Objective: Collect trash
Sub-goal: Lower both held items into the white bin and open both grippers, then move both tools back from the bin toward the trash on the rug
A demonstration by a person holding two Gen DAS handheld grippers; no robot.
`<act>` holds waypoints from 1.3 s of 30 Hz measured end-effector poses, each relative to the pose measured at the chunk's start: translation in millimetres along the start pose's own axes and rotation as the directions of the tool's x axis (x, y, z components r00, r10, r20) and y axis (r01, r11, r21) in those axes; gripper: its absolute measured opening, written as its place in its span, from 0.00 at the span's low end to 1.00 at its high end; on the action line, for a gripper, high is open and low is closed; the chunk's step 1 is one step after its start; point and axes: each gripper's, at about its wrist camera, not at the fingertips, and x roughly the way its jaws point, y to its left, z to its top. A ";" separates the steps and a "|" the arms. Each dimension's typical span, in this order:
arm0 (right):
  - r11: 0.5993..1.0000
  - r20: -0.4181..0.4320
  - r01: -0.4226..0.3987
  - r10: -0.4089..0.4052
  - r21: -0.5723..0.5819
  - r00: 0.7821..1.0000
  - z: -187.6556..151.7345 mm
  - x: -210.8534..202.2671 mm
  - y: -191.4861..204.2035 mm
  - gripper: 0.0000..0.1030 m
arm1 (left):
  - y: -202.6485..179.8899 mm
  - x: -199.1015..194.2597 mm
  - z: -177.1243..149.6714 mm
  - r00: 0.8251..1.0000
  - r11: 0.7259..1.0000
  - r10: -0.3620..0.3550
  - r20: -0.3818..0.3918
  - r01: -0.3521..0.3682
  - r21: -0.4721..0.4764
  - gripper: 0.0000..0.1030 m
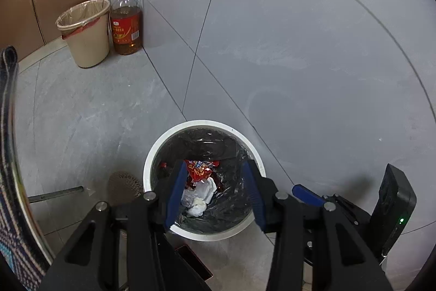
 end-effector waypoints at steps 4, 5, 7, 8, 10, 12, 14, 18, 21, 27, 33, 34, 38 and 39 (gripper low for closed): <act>1.000 0.015 -0.002 0.003 -0.009 1.000 1.3 -9.6 6.2 0.41 | -2.2 -16.4 -2.3 1.000 1.000 0.003 0.024 -0.003 0.003 0.41; 1.000 0.020 -0.002 0.002 -0.011 1.000 1.5 -12.8 8.1 0.42 | -2.9 -21.3 -3.0 1.000 1.000 0.002 0.030 -0.003 0.003 0.41; 1.000 0.032 -0.002 0.002 -0.016 0.999 1.5 -19.5 11.9 0.45 | -4.5 -32.1 -5.4 0.999 1.000 0.005 0.045 -0.005 0.006 0.41; 1.000 0.036 -0.001 0.002 -0.018 0.999 1.3 -22.2 13.7 0.45 | -4.6 -37.4 -6.8 0.999 1.000 0.006 0.051 -0.006 0.007 0.41; 1.000 0.048 0.001 0.000 -0.024 0.999 1.5 -29.6 18.6 0.47 | -5.4 -48.3 -9.8 0.998 1.000 0.007 0.064 -0.008 0.009 0.41; 1.000 0.059 0.002 0.000 -0.030 0.998 2.0 -36.5 22.0 0.49 | -6.1 -58.3 -13.5 0.997 1.000 0.010 0.076 -0.011 0.011 0.41; 0.999 0.073 0.003 -0.001 -0.037 0.997 2.5 -44.4 27.0 0.50 | -6.2 -69.9 -17.8 0.996 1.000 0.016 0.092 -0.017 0.012 0.41; 0.999 0.105 0.005 0.001 -0.054 0.995 3.1 -61.8 37.5 0.54 | -4.8 -97.1 -29.3 0.990 0.999 0.036 0.135 -0.038 0.016 0.41; 0.998 0.129 0.005 0.004 -0.069 0.992 2.1 -74.9 47.3 0.57 | -2.9 -121.3 -39.7 0.981 0.998 0.059 0.187 -0.063 0.013 0.41; 0.994 0.196 0.005 0.016 -0.105 0.980 -0.5 -106.9 71.0 0.73 | -3.6 -175.9 -64.7 0.942 0.994 0.093 0.321 -0.105 0.020 0.41; 0.991 0.284 0.007 0.033 -0.136 0.958 -4.5 -143.1 96.9 0.90 | -3.4 -224.4 -86.7 0.924 0.992 0.098 0.370 -0.121 0.040 0.41; 0.990 0.299 0.002 0.040 -0.140 0.953 -5.5 -150.1 102.0 0.93 | -2.4 -231.6 -90.5 0.921 0.992 0.095 0.378 -0.118 0.038 0.41; 0.987 0.346 -0.018 0.073 -0.160 0.935 -10.8 -177.8 121.8 0.97 | 5.2 -265.1 -111.3 0.898 0.992 0.103 0.428 -0.124 0.023 0.41; 0.986 0.361 -0.015 0.075 -0.168 0.930 -12.3 -185.8 129.0 0.98 | 8.4 -276.4 -118.0 0.889 0.992 0.106 0.445 -0.127 0.017 0.41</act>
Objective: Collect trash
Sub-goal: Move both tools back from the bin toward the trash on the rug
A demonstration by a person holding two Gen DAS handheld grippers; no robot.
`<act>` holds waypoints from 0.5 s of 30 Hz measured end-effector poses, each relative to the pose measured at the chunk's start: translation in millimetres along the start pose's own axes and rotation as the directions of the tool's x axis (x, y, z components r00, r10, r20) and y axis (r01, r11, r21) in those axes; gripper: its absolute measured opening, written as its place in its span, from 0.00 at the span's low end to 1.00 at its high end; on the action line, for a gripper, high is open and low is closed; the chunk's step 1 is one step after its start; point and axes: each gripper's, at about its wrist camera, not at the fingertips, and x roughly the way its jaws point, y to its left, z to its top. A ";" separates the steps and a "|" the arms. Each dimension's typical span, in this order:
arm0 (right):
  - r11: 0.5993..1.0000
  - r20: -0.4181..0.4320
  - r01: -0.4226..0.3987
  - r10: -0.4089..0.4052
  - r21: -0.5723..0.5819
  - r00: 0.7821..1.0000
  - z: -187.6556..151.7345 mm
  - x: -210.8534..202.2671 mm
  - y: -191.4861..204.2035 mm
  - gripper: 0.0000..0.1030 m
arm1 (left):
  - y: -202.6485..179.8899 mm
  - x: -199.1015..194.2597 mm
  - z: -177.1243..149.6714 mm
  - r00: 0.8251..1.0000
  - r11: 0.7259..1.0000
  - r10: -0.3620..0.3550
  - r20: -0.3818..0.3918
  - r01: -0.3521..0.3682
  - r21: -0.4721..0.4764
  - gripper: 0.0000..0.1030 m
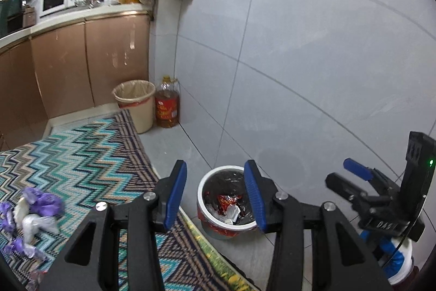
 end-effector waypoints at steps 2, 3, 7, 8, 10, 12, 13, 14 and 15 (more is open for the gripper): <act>1.000 0.022 -0.009 0.009 -0.022 1.000 4.7 -11.2 7.7 0.99 | 6.2 -15.6 -2.0 1.000 1.000 0.007 0.019 -0.007 -0.003 0.41; 0.999 0.033 -0.014 0.015 -0.034 0.999 6.9 -16.1 13.6 1.00 | 10.2 -26.0 -2.5 0.999 1.000 0.012 0.030 -0.012 -0.006 0.41; 0.995 0.082 -0.059 0.066 -0.084 0.994 15.4 -38.6 39.8 1.00 | 28.2 -58.1 -8.5 0.998 0.999 0.027 0.065 -0.025 -0.028 0.41; 0.993 0.091 -0.069 0.077 -0.095 0.993 16.6 -42.7 44.7 1.00 | 33.2 -65.4 -9.8 0.997 0.999 0.032 0.074 -0.030 -0.032 0.41; 0.989 0.106 -0.089 0.101 -0.117 0.989 19.8 -50.0 55.1 1.00 | 44.9 -80.7 -14.2 0.994 0.998 0.052 0.093 -0.048 -0.043 0.41; 0.984 0.117 -0.110 0.127 -0.138 0.985 22.6 -55.1 65.6 1.00 | 59.6 -97.4 -19.6 0.991 0.996 0.071 0.114 -0.065 -0.056 0.41; 0.982 0.121 -0.119 0.137 -0.146 0.983 24.1 -56.4 70.6 1.00 | 64.9 -103.0 -21.9 0.990 0.995 0.080 0.120 -0.073 -0.061 0.41; 0.980 0.122 -0.126 0.145 -0.151 0.982 24.9 -57.4 73.6 1.00 | 74.3 -113.2 -25.8 0.987 0.994 0.095 0.131 -0.087 -0.068 0.41; 0.978 0.125 -0.138 0.159 -0.159 0.979 26.1 -58.4 78.7 1.00 | 80.6 -118.9 -28.4 0.985 0.993 0.107 0.138 -0.097 -0.072 0.41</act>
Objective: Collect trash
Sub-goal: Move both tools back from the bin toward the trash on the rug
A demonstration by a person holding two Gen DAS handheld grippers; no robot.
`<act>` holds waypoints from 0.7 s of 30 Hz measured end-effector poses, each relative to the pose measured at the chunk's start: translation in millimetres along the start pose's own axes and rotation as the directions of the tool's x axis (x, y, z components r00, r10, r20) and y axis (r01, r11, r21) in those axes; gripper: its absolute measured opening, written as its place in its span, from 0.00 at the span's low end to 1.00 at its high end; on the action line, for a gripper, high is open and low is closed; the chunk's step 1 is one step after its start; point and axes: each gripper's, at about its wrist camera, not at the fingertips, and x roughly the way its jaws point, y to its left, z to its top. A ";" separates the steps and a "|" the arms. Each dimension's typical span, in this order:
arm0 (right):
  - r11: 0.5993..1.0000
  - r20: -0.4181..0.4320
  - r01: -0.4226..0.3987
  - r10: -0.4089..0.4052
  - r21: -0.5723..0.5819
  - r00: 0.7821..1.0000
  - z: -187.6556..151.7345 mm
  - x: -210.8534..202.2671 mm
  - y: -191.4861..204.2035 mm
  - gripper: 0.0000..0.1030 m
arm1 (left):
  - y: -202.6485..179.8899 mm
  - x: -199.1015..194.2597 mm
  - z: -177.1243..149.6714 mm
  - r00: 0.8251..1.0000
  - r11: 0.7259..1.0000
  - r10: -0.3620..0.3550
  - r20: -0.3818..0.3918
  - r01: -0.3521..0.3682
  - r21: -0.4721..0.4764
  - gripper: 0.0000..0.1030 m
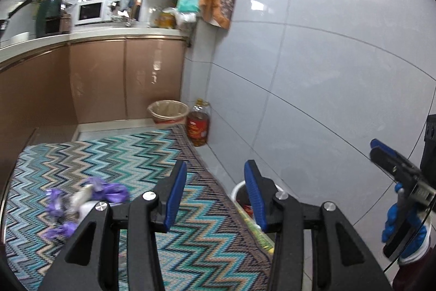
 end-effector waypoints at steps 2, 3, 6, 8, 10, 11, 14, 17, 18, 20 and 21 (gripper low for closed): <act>1.000 0.007 -0.017 0.017 -0.010 1.000 2.8 0.3 7.4 1.00 | 15.7 -11.2 -3.0 1.000 1.000 0.024 0.014 -0.024 -0.008 0.41; 1.000 0.009 -0.025 0.025 -0.014 1.000 3.8 0.9 10.7 1.00 | 24.2 -16.4 -4.6 0.999 0.999 0.035 0.021 -0.035 -0.014 0.41; 0.998 0.008 -0.057 0.058 -0.031 0.998 6.6 6.9 23.8 1.00 | 50.3 -34.3 -10.0 0.997 0.997 0.072 0.039 -0.071 -0.028 0.41; 0.996 0.002 -0.078 0.078 -0.044 0.997 6.5 10.0 33.9 1.00 | 68.4 -44.3 -14.4 0.994 0.994 0.103 0.042 -0.102 -0.029 0.41; 0.993 -0.011 -0.105 0.105 -0.060 0.994 5.3 15.3 45.0 0.98 | 86.7 -50.6 -20.7 0.992 0.992 0.119 0.031 -0.118 -0.034 0.41; 0.991 -0.017 -0.115 0.114 -0.065 0.993 4.1 17.4 48.5 0.97 | 95.9 -52.6 -23.9 0.991 0.991 0.128 0.022 -0.127 -0.038 0.41; 0.985 -0.053 -0.157 0.153 -0.077 0.987 1.5 31.9 61.7 0.92 | 119.4 -57.2 -37.4 0.990 0.988 0.143 -0.001 -0.143 -0.052 0.41; 0.976 -0.091 -0.198 0.190 -0.093 0.978 -3.6 46.4 74.4 0.90 | 136.4 -58.5 -51.9 0.991 0.990 0.132 -0.032 -0.134 -0.046 0.41; 0.972 -0.106 -0.213 0.203 -0.096 0.973 -4.9 52.0 78.9 0.88 | 139.4 -57.9 -54.8 0.990 0.990 0.132 -0.040 -0.134 -0.043 0.41; 0.966 -0.131 -0.239 0.226 -0.097 0.965 -6.9 62.1 87.5 0.86 | 148.8 -53.1 -65.5 0.989 0.990 0.131 -0.068 -0.133 -0.035 0.41; 0.963 -0.143 -0.252 0.237 -0.098 0.961 -8.1 68.2 92.3 0.85 | 153.3 -50.4 -70.2 0.990 0.992 0.119 -0.081 -0.123 -0.038 0.41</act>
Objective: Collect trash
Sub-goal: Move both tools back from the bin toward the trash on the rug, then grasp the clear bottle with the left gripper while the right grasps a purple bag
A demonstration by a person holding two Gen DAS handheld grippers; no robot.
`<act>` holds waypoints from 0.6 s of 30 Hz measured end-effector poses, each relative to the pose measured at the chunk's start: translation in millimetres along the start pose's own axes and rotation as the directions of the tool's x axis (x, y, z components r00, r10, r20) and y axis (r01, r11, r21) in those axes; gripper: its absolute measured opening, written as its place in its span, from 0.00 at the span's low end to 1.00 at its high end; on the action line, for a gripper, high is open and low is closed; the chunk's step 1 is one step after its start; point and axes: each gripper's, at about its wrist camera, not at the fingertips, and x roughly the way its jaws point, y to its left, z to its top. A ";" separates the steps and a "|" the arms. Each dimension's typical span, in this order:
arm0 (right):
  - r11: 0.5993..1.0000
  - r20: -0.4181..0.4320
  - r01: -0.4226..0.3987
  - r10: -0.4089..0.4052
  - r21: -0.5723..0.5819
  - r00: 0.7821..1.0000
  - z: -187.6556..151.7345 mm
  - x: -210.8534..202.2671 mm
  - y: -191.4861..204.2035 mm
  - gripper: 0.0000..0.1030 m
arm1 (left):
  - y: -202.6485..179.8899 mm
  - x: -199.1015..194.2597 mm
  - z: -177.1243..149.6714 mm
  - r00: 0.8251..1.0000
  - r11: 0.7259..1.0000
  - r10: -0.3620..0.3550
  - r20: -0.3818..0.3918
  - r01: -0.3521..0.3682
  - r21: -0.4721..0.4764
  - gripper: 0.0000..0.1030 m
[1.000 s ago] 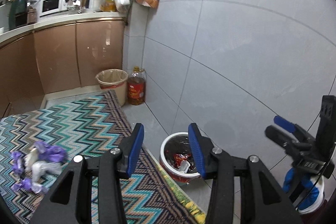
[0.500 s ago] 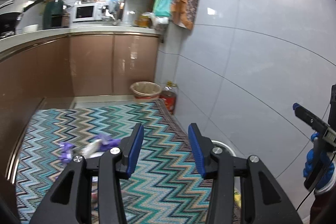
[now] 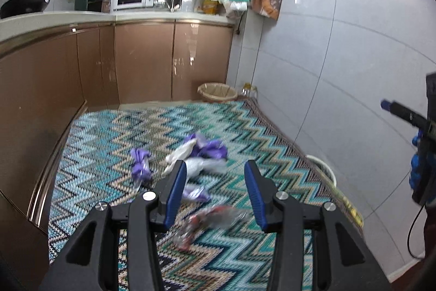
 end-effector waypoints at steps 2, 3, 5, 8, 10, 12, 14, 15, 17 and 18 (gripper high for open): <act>1.000 -0.020 -0.020 0.020 -0.010 1.000 0.3 10.5 6.1 0.85 | 5.7 7.7 -6.9 0.999 1.000 -0.023 -0.026 0.023 -0.006 0.41; 0.999 -0.032 -0.031 0.031 -0.016 0.999 0.2 16.9 9.3 0.84 | 8.4 12.8 -10.8 0.999 0.999 -0.033 -0.041 0.033 -0.007 0.41; 0.998 -0.061 -0.057 0.055 -0.028 0.997 -1.5 30.6 15.2 0.83 | 13.6 24.8 -21.8 0.995 0.999 -0.052 -0.080 0.052 -0.002 0.41; 0.995 -0.106 -0.092 0.086 -0.046 0.991 -4.7 51.8 26.6 0.82 | 18.2 42.0 -33.2 0.989 0.997 -0.069 -0.128 0.072 0.013 0.41; 0.992 -0.139 -0.115 0.107 -0.055 0.984 -7.1 68.1 32.9 0.82 | 19.6 50.6 -38.4 0.985 0.996 -0.078 -0.152 0.083 0.025 0.41; 0.990 -0.164 -0.132 0.121 -0.058 0.979 -8.9 80.6 38.9 0.81 | 22.6 61.6 -44.0 0.980 0.995 -0.085 -0.178 0.093 0.036 0.41; 0.986 -0.194 -0.155 0.140 -0.063 0.971 -11.7 96.0 45.0 0.80 | 25.5 71.8 -48.4 0.975 0.993 -0.096 -0.202 0.107 0.045 0.41; 0.984 -0.208 -0.166 0.149 -0.065 0.967 -13.4 102.5 47.9 0.80 | 26.2 74.5 -49.8 0.973 0.993 -0.099 -0.208 0.111 0.047 0.41; 0.980 -0.235 -0.185 0.164 -0.069 0.958 -15.9 115.5 53.5 0.79 | 28.5 82.8 -54.5 0.967 0.991 -0.110 -0.228 0.125 0.054 0.41; 0.978 -0.251 -0.197 0.173 -0.070 0.952 -17.8 122.9 56.2 0.79 | 29.5 86.6 -56.3 0.964 0.990 -0.117 -0.238 0.134 0.054 0.41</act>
